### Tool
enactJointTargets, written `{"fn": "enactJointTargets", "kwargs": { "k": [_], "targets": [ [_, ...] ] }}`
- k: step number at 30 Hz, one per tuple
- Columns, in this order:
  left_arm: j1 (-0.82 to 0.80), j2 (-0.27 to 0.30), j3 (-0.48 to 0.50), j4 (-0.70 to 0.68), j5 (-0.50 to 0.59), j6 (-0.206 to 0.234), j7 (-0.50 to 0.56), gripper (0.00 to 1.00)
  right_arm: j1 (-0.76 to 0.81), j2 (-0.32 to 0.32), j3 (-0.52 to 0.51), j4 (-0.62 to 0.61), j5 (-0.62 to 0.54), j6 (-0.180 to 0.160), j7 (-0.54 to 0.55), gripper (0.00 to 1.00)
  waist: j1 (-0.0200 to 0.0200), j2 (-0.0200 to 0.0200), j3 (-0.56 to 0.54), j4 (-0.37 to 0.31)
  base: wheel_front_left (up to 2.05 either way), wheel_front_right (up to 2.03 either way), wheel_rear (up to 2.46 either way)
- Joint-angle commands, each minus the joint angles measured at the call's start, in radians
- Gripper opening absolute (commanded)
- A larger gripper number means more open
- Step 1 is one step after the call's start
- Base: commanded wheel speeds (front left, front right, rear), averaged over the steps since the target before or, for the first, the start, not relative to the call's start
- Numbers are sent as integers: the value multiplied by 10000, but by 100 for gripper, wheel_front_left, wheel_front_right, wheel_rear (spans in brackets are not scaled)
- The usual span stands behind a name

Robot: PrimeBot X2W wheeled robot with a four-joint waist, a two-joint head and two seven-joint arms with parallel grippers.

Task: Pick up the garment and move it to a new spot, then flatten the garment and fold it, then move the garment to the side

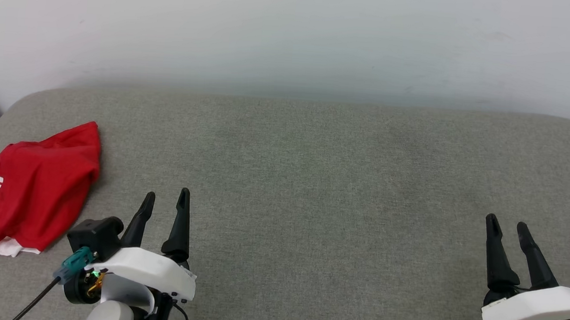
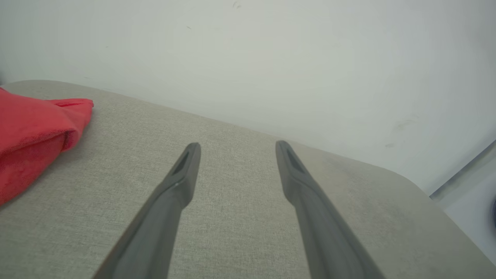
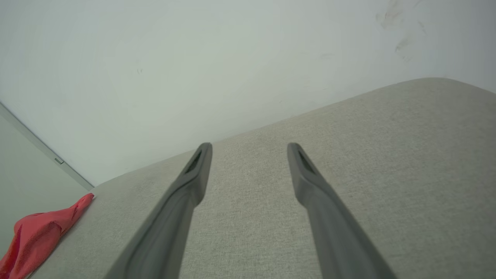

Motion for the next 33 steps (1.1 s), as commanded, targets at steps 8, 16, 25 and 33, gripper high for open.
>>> {"fn": "enactJointTargets", "kwargs": {
  "k": [8, 16, 25, 33],
  "targets": [
    [-292, 227, -198, 69, 972, 287, -288, 100, 38, -8, -16, -260, -1147, 16, -23, 100, 0, -1, 5, 17, 0, 0, 0],
    [-302, 272, -320, 176, 1592, 360, -480, 100, 95, 62, -80, -321, -1892, 18, -6, 100, 0, -1, 12, 18, 0, 0, 0],
    [-243, 259, -281, 306, 2161, 274, -684, 100, 155, 172, -130, -327, -2589, 20, -104, 100, 0, -1, 0, 26, 0, 0, 0],
    [-231, 221, -268, 427, 2743, 113, -846, 100, 159, 242, -224, -380, -3206, 21, -180, 100, 0, -1, 16, 45, 0, 0, 0]
  ]
}}
